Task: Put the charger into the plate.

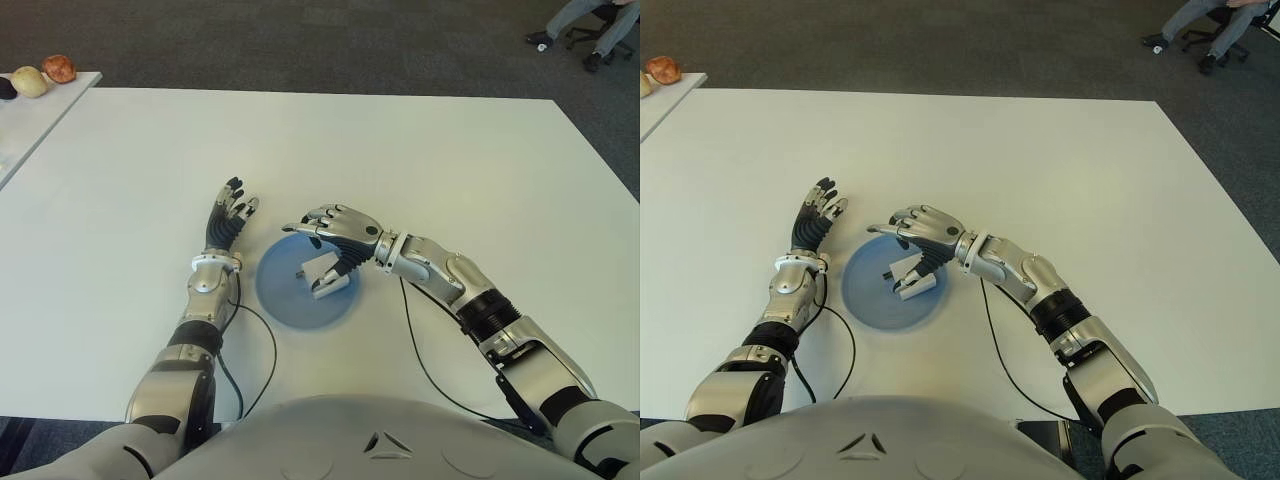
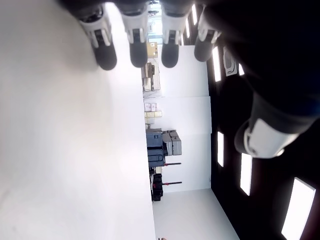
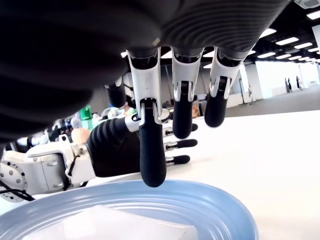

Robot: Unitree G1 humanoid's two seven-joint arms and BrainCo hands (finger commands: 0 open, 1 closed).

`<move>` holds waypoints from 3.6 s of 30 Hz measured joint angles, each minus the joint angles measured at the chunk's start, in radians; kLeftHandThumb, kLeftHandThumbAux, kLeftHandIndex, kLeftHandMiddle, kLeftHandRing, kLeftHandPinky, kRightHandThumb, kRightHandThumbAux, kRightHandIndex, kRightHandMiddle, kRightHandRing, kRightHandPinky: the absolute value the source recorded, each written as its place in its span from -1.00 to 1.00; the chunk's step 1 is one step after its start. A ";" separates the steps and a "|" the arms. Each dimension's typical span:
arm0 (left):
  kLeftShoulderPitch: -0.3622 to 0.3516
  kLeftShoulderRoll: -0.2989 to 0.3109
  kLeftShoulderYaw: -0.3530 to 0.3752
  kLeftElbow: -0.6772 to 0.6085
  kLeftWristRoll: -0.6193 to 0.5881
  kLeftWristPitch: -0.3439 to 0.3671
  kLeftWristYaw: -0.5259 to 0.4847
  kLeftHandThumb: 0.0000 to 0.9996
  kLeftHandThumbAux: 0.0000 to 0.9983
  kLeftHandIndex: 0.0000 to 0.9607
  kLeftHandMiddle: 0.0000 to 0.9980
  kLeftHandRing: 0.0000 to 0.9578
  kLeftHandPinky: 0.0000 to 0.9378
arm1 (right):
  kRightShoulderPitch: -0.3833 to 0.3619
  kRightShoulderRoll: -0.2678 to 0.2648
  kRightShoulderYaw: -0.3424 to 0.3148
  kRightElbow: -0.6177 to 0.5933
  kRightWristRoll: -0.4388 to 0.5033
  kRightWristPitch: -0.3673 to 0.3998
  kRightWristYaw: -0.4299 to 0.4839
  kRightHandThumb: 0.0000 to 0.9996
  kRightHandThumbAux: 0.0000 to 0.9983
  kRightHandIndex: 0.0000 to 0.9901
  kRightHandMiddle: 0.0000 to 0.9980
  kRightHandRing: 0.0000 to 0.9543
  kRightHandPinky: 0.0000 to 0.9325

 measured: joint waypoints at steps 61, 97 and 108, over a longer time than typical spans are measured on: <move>-0.014 -0.017 -0.002 0.003 0.006 0.003 0.007 -1.00 0.34 -0.83 -0.79 -0.80 -0.80 | -0.268 0.281 -0.375 0.596 0.509 0.074 -0.134 -0.72 -0.01 -1.00 -1.00 -1.00 -1.00; -0.015 0.008 0.001 0.021 0.004 -0.001 -0.009 -1.00 0.22 -0.87 -0.79 -0.81 -0.79 | -0.173 0.385 -0.680 0.863 0.864 0.119 0.120 -1.00 0.45 -0.98 -0.91 -0.98 -0.96; -0.030 0.020 0.013 0.058 -0.007 -0.021 -0.026 -1.00 0.27 -0.86 -0.75 -0.76 -0.73 | -0.157 0.392 -0.710 0.907 0.879 0.124 0.145 -1.00 0.39 -0.93 -0.86 -0.93 -0.89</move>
